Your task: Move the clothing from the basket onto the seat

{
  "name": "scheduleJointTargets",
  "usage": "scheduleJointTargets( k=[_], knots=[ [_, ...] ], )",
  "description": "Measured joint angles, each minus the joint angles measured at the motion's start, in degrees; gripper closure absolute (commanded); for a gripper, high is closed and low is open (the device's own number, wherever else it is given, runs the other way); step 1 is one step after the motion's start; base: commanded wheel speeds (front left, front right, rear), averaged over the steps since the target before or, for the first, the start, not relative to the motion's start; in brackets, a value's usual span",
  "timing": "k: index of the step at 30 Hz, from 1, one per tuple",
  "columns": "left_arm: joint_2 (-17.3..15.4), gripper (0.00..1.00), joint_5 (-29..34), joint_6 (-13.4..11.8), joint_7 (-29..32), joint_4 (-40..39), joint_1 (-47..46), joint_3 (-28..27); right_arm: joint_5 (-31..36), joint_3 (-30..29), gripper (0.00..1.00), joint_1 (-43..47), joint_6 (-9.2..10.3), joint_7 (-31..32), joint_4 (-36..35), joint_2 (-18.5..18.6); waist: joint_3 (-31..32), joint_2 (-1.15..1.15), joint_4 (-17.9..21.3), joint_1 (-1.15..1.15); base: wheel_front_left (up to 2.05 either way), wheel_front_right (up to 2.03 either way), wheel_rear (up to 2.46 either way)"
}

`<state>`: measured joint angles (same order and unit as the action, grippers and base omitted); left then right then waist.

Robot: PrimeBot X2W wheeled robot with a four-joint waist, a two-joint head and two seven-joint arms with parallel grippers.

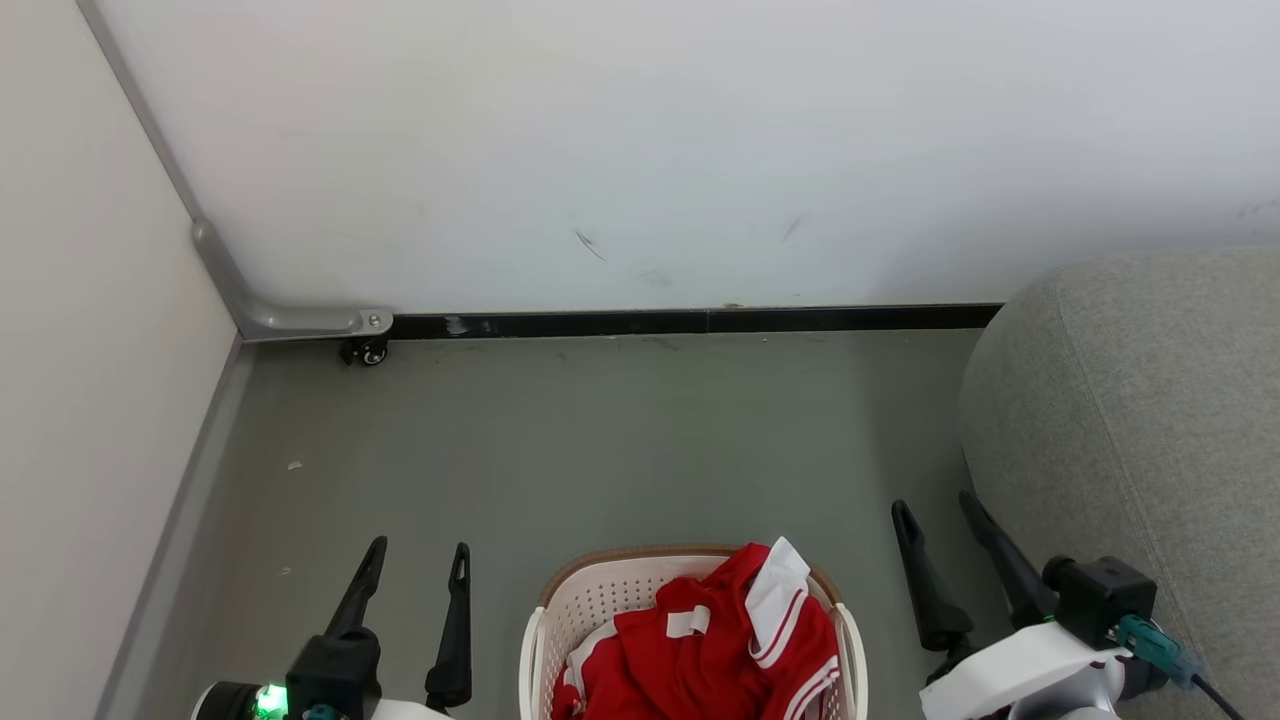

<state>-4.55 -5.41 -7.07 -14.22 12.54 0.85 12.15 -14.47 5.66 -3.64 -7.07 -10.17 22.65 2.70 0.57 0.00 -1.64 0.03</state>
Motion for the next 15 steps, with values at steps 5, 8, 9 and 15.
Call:
scheduleJointTargets(
  k=[5,8,9,15],
  knots=[
    [0.09,0.0,0.0,-0.29,0.0,0.26,0.0,-0.08,-0.01,-0.04,0.0,0.0,0.0,0.0,0.19,-0.01,0.05,0.0,0.13,0.0,0.0,0.0,0.0],
    [0.21,0.0,0.0,-0.52,0.0,0.4,-0.02,-0.18,-0.01,-0.19,0.0,0.0,0.0,0.0,0.36,0.0,0.07,0.0,0.22,0.0,0.0,0.0,0.0],
    [0.25,0.0,0.0,-0.53,0.0,0.43,-0.03,-0.22,-0.05,-0.19,0.0,0.0,0.0,0.01,0.42,0.0,0.08,0.0,0.25,0.0,0.0,0.0,0.0],
    [0.34,0.0,-0.01,-0.57,0.0,0.48,-0.12,-0.36,-0.16,-0.13,0.0,0.0,0.0,0.01,0.69,0.0,0.06,0.0,0.32,0.0,0.0,0.0,0.0]
  ],
)
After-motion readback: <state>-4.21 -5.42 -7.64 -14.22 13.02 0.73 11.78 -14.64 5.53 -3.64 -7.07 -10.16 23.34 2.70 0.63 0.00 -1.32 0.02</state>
